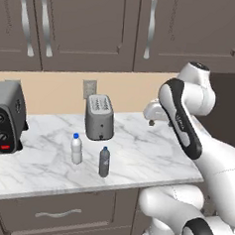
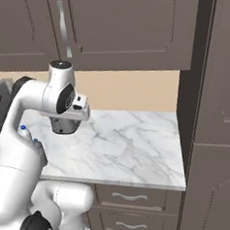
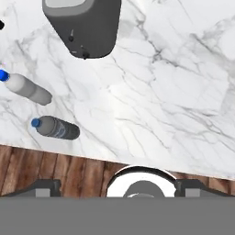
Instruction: Take the bottled waters from the counter and place them in the freezer to freeze. Close the freezer door after placing the bottles.
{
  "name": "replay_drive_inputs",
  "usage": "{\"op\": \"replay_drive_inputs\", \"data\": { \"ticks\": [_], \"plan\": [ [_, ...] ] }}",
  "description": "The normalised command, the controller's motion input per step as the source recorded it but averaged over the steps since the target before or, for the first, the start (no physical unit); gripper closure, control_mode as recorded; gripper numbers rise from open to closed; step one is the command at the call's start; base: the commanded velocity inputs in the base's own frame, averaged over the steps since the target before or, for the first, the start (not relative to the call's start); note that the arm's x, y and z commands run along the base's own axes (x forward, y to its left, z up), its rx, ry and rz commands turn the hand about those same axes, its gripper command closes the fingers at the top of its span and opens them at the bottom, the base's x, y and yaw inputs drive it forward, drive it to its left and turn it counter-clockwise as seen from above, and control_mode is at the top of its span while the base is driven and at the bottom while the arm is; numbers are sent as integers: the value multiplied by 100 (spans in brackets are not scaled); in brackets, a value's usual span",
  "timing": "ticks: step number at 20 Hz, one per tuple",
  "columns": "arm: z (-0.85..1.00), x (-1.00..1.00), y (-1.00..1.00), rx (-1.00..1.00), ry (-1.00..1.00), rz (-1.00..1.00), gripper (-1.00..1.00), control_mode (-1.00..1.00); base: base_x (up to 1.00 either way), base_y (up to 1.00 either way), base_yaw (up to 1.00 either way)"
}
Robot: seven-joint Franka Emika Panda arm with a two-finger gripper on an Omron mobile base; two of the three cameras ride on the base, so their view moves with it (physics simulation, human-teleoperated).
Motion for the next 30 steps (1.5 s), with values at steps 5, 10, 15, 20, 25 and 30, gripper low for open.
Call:
{"op": "replay_drive_inputs", "data": {
  "ticks": [5, 10, 15, 20, 25, 30],
  "plan": [
    [-30, -19, 49, 2, 0, 23, -100, -100, 0, 0, 0],
    [-34, 4, 43, 1, -4, 32, -100, -100, 0, 0, 0],
    [-43, 22, 9, 15, 0, 34, -100, -100, 0, 0, 0],
    [-63, 49, 0, 17, -1, 42, -100, -100, 0, 0, 0],
    [-79, 66, 0, 25, -12, 29, -100, -100, 0, 0, 0],
    [-40, 35, 0, 21, -33, 21, -100, -100, 0, 0, 0]
  ]
}}
